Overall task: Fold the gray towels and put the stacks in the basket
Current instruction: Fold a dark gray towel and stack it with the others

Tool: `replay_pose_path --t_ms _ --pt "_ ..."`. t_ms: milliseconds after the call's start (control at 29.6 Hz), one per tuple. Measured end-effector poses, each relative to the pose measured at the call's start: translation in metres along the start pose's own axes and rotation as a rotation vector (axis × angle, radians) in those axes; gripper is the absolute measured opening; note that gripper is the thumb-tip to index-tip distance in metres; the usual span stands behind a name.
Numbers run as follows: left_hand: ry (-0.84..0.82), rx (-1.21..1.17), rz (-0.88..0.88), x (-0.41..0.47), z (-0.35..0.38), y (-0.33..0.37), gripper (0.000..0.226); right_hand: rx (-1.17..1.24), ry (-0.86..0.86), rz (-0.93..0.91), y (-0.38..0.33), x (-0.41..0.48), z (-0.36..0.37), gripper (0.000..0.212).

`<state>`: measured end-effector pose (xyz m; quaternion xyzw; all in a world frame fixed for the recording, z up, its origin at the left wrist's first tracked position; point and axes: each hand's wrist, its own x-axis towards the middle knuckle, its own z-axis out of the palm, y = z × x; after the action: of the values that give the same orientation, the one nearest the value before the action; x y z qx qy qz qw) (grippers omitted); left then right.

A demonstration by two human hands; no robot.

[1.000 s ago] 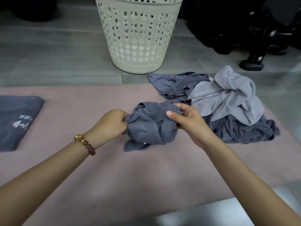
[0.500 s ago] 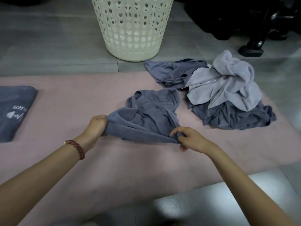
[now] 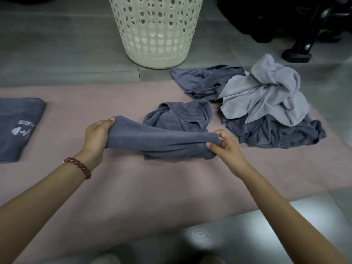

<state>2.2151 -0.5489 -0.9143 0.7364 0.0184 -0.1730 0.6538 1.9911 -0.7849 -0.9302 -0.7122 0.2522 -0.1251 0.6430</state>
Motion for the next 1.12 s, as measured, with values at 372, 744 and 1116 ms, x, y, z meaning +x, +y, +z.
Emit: replay_pose_path --t_ms 372,744,1116 --pt "0.060 0.142 0.013 0.011 -0.021 -0.035 0.029 -0.297 0.079 0.173 0.030 0.005 0.007 0.035" --pt "0.128 0.214 0.026 0.013 -0.032 -0.053 0.028 -0.011 0.256 0.411 0.057 -0.013 0.024 0.033" --pt "0.078 0.156 -0.019 0.010 -0.040 -0.037 0.027 -0.337 0.164 0.278 0.045 -0.011 0.026 0.023"
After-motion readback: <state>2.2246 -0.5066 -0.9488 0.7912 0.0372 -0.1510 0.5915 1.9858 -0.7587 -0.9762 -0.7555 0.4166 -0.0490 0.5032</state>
